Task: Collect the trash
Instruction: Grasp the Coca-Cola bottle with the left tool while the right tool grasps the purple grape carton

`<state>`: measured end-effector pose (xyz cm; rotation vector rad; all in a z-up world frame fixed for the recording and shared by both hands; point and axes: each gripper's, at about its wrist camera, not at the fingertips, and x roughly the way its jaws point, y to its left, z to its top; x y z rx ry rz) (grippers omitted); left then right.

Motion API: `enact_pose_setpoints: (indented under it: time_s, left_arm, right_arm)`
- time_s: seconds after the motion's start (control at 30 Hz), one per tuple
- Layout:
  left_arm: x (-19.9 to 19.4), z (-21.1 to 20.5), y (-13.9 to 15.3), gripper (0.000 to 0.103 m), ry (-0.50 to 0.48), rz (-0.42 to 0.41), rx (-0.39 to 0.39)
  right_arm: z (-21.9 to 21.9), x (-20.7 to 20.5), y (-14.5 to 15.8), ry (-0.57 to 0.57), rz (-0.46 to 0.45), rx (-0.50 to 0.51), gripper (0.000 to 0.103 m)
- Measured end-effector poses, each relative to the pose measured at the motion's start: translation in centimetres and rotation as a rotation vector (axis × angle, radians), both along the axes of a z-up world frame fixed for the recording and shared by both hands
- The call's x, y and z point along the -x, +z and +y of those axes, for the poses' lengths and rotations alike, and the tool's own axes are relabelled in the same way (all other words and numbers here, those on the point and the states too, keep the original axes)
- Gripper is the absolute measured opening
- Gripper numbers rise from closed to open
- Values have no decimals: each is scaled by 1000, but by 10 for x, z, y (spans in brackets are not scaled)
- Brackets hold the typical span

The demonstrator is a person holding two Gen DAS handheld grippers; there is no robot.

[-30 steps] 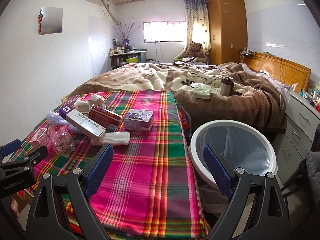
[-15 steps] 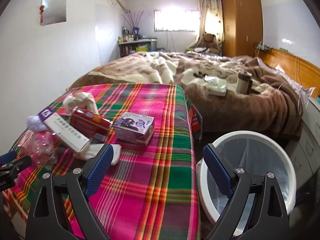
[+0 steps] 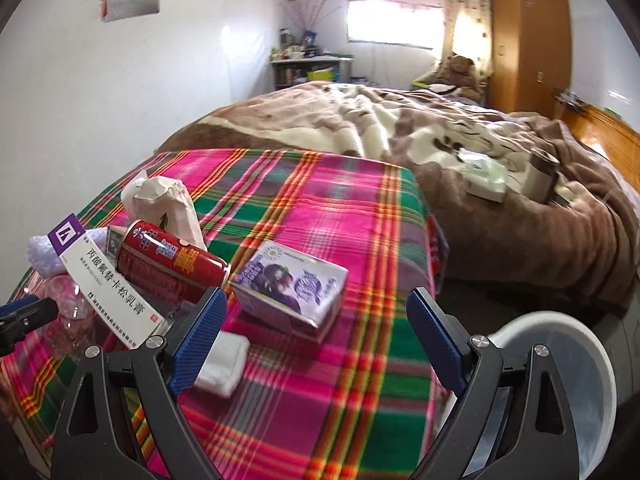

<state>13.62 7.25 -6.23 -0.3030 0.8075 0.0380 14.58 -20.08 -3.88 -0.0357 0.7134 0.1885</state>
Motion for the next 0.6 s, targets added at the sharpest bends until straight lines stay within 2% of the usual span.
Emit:
enact_pose_setpoints:
  time_s: [0.33,0.6]
  left_arm:
    - [-23,7,-10,88,5,51,-7]
    - [-28,18,-16,88,6,90,-36]
  right_arm:
    - [6,-39,-11,99,69,13,93]
    - [10,-49,-16,200,103,34,93]
